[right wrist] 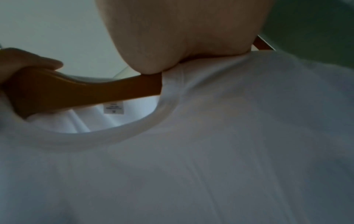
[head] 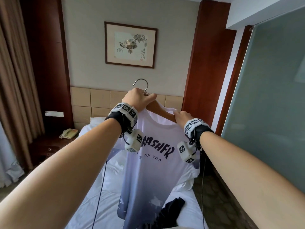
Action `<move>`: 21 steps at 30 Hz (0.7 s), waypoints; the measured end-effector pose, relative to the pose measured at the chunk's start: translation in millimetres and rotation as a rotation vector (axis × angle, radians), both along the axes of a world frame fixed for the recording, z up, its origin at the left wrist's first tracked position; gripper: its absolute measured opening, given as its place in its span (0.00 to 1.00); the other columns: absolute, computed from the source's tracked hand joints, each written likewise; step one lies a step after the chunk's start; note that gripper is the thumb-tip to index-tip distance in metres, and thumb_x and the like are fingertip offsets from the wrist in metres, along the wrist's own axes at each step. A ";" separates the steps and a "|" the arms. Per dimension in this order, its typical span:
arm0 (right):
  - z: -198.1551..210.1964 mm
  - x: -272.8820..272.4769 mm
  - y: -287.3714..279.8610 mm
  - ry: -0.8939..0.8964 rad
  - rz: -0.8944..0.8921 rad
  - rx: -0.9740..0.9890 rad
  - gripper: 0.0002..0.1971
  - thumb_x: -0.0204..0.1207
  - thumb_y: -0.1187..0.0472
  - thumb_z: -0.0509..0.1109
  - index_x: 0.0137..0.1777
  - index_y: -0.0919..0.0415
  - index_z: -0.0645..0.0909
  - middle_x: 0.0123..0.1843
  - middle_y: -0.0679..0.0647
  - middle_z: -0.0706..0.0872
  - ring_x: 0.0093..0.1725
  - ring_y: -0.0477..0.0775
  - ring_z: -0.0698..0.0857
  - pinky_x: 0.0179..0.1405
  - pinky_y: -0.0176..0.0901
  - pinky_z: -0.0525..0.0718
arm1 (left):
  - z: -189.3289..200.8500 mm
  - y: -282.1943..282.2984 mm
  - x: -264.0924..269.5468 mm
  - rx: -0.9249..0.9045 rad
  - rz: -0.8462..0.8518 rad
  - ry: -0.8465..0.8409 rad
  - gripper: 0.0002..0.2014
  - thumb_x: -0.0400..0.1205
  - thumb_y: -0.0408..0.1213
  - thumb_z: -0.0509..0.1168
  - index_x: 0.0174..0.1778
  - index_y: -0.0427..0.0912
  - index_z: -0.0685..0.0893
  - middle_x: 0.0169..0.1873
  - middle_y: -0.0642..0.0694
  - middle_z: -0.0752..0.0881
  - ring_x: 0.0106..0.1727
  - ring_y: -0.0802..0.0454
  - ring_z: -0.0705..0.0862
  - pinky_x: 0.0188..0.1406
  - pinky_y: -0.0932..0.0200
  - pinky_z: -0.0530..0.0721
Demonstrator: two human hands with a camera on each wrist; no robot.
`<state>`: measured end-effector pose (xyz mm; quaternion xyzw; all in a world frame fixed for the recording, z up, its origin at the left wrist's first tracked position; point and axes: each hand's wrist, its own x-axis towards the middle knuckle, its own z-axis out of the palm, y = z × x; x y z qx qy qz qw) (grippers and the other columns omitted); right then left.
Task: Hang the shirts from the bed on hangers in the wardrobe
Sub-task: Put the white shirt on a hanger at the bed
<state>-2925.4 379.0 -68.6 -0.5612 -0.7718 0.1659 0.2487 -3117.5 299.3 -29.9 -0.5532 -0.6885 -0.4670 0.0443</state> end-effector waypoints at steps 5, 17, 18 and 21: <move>8.6 -8.3 -21.3 -0.068 0.156 0.105 0.30 0.88 0.39 0.43 0.66 0.55 0.83 0.55 0.66 0.87 0.52 0.66 0.84 0.50 0.52 0.77 | -4.2 2.3 -1.5 0.009 -0.061 -0.067 0.23 0.70 0.61 0.69 0.23 0.45 0.74 0.22 0.50 0.78 0.26 0.49 0.78 0.26 0.60 0.74; 6.6 -15.7 -28.5 -0.079 0.299 0.267 0.09 0.76 0.54 0.73 0.55 0.50 0.84 0.45 0.52 0.89 0.46 0.56 0.88 0.51 0.55 0.87 | -4.8 8.0 0.0 -0.114 -0.190 -0.095 0.30 0.76 0.69 0.65 0.28 0.43 0.83 0.26 0.48 0.82 0.35 0.47 0.82 0.32 0.58 0.75; 6.9 -15.8 -29.0 -0.072 0.293 0.282 0.09 0.75 0.57 0.73 0.55 0.51 0.83 0.45 0.53 0.89 0.46 0.57 0.88 0.50 0.54 0.87 | -5.3 7.7 -1.1 -0.123 -0.206 -0.112 0.30 0.76 0.71 0.62 0.29 0.45 0.84 0.28 0.48 0.83 0.38 0.47 0.83 0.35 0.58 0.75; 5.8 -14.2 -26.9 0.013 0.269 0.312 0.08 0.75 0.62 0.71 0.52 0.49 0.81 0.43 0.52 0.88 0.44 0.57 0.87 0.46 0.50 0.86 | -9.6 6.6 -5.9 -0.168 -0.214 -0.127 0.34 0.78 0.75 0.54 0.40 0.47 0.90 0.40 0.44 0.87 0.48 0.43 0.84 0.48 0.54 0.79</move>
